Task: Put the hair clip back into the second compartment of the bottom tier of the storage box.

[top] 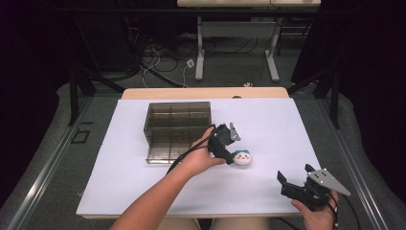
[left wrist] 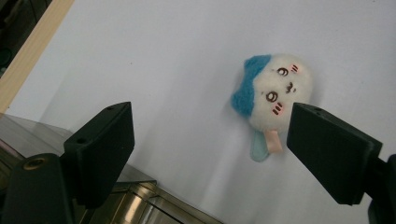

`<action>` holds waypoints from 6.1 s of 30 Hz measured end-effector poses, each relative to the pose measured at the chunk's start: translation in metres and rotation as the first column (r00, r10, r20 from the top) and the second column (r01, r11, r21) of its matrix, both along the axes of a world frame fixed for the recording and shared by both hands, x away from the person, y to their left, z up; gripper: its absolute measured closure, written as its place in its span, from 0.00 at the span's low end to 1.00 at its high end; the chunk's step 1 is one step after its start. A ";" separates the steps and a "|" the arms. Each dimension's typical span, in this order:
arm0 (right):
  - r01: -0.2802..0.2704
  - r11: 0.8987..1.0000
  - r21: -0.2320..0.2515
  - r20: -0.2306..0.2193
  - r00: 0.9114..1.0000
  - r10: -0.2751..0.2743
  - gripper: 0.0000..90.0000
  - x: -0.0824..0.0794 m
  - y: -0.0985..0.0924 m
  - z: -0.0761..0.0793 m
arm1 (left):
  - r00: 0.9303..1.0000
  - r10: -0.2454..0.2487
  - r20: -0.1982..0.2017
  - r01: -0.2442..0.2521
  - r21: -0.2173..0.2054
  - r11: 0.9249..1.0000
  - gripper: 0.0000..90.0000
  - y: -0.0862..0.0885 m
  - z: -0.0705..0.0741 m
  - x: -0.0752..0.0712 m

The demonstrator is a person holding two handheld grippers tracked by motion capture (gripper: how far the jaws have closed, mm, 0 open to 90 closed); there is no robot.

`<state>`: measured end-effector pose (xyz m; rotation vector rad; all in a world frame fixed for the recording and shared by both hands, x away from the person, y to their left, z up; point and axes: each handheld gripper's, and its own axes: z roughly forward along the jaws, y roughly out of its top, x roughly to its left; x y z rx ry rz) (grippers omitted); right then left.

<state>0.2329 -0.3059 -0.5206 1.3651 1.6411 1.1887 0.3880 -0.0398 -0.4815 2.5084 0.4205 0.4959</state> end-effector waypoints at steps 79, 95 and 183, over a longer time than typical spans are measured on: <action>-0.010 1.000 0.003 0.001 1.000 0.010 0.00 0.002 -0.001 -0.001 | 0.971 -0.139 -0.195 0.164 0.120 0.979 0.45 -0.058 -0.043 0.007; -0.012 1.000 0.009 0.005 1.000 0.012 0.00 0.002 0.000 -0.002 | 0.970 -0.143 -0.197 0.173 0.144 0.974 0.48 -0.060 -0.046 0.006; -0.003 1.000 0.004 0.006 1.000 0.003 0.00 0.003 0.002 -0.004 | 0.986 -0.129 -0.106 0.146 0.169 0.975 0.52 0.021 0.014 -0.004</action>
